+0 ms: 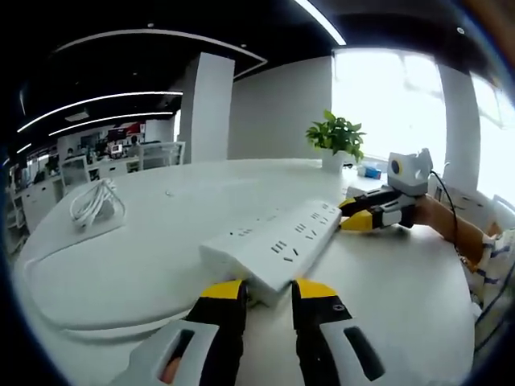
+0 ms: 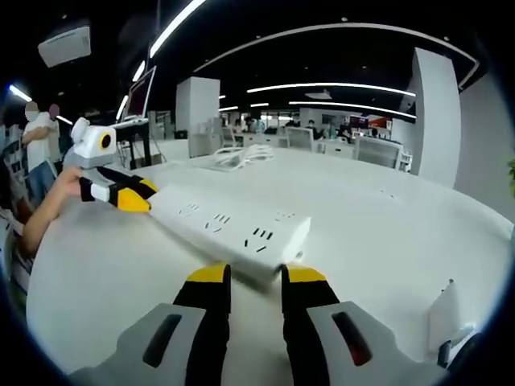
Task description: Straighten the power strip on the desk, plug the charger into it
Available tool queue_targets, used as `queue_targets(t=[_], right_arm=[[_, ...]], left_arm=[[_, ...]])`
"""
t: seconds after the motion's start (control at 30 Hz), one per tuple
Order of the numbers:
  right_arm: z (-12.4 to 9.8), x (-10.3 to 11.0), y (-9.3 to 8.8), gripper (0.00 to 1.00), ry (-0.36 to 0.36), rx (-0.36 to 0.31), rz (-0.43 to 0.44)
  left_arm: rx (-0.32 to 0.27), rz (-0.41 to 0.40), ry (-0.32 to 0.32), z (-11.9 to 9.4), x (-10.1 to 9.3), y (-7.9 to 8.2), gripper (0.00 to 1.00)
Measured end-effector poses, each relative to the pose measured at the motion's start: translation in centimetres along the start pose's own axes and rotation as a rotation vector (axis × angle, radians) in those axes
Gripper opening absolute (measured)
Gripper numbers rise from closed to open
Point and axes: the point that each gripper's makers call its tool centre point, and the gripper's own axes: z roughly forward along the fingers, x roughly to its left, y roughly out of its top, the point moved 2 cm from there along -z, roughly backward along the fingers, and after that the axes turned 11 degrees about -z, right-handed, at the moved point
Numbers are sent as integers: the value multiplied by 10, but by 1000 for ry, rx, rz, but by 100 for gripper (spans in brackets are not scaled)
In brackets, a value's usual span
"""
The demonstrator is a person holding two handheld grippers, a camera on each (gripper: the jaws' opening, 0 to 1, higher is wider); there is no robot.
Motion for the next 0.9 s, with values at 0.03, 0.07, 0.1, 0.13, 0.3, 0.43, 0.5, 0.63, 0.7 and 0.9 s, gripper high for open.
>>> queue_targets(t=[0.03,0.07,0.1,0.13,0.3,0.43,0.5,0.63,0.7,0.9], right_arm=[[-1,0,0,24,-2,1,3],[-2,0,-1,24,-4,2,-1],[-3,-1,-1,24,-6,-1,4],[-4,-1,-2,24,-3,-5,14],[-9,-2,-4,23,-10,-2,39],[-11,-1,-5,24,-20,-14,48],[-12,-1,-6,24,-24,-21,44],[-12,-3,-6,23,-27,-3,23],[-11,-1,-5,24,-30,7,16],[-11,-2,-6,24,-34,8,-3]], left_arm=[[1,6,-6,0,-1,0,22],[-3,2,-17,0,-1,-1,22],[-17,-42,-42,1,-3,0,22],[-18,-58,-51,0,-1,0,22],[2,23,-50,1,-3,0,22],[11,32,-53,1,-3,1,22],[12,40,-52,1,-3,1,22],[8,16,-67,2,-4,2,22],[22,73,-46,2,-4,1,22],[26,58,-42,2,-5,1,22]])
